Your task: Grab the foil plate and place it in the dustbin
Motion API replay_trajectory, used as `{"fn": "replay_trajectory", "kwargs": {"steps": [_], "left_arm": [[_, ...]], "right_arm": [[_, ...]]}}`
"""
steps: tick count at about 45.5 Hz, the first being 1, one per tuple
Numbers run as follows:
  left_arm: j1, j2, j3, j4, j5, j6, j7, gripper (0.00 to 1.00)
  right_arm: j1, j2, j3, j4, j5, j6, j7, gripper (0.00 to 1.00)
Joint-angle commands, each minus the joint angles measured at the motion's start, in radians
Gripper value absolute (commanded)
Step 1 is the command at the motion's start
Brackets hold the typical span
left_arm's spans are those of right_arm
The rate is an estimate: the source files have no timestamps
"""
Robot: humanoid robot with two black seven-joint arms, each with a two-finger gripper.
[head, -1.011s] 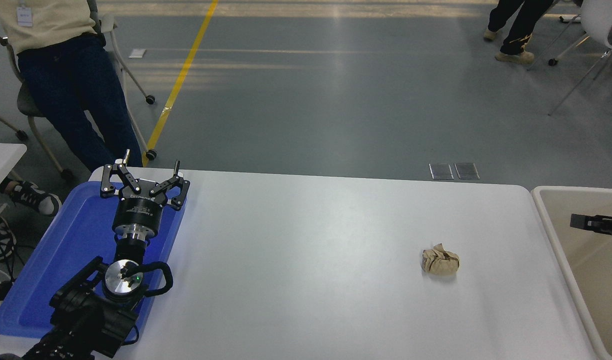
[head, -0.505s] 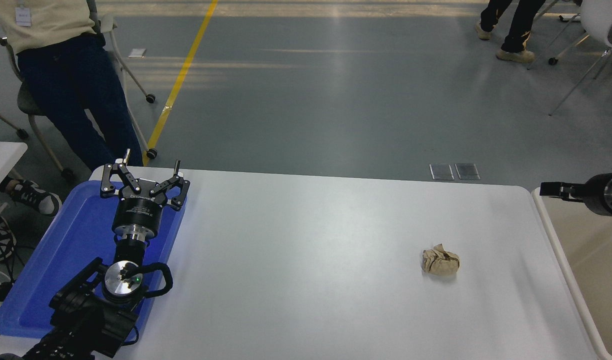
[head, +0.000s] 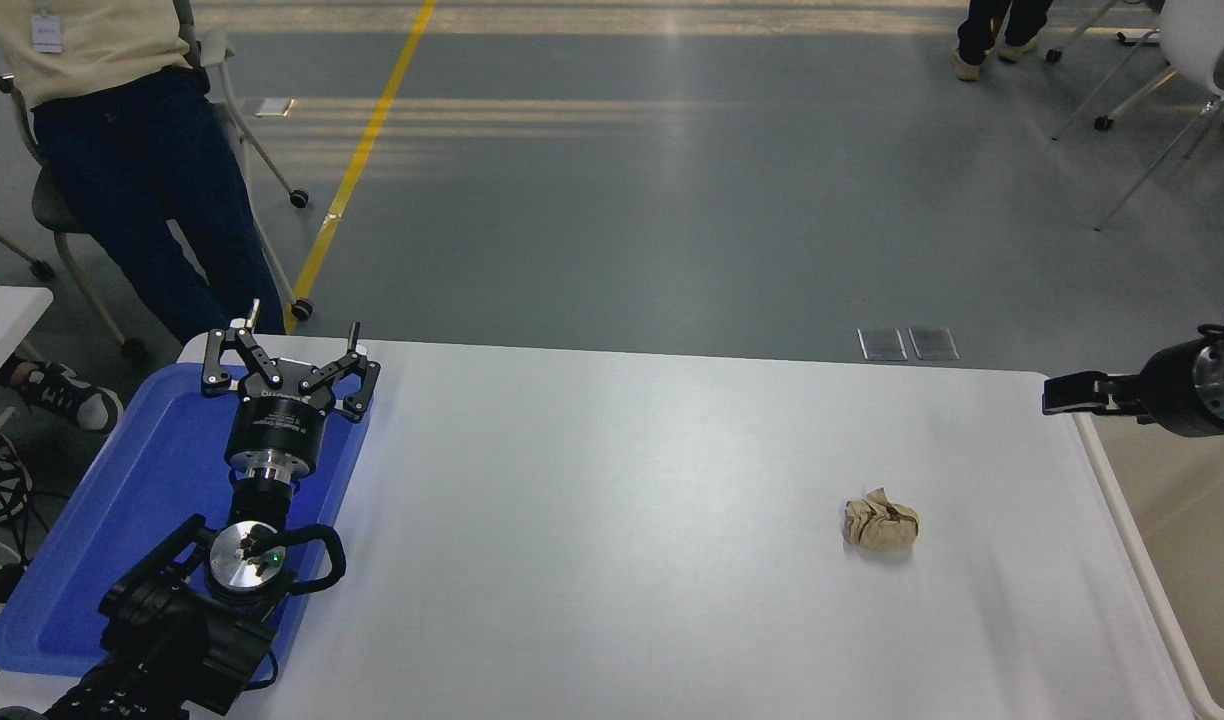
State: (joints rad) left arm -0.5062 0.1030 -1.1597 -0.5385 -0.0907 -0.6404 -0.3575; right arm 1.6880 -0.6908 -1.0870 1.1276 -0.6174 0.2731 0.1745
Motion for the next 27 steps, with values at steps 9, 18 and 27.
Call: {"fn": "replay_trajectory", "kwargs": {"steps": [9, 18, 27], "left_arm": [[0.002, 0.0, 0.0, 0.0, 0.0, 0.001, 0.0, 1.0], [0.0, 0.0, 0.0, 0.0, -0.001, 0.001, 0.0, 1.0], [0.002, 0.0, 0.0, 0.0, -0.001, 0.001, 0.0, 1.0]], "right_arm": [[0.292, 0.105, -0.165, 0.288, 0.03, 0.037, -0.007, 1.0], [0.352, 0.2, -0.165, 0.307, 0.208, 0.103, -0.021, 1.0], [0.412, 0.306, -0.156, 0.343, 0.409, 0.156, -0.058, 1.0]]}}
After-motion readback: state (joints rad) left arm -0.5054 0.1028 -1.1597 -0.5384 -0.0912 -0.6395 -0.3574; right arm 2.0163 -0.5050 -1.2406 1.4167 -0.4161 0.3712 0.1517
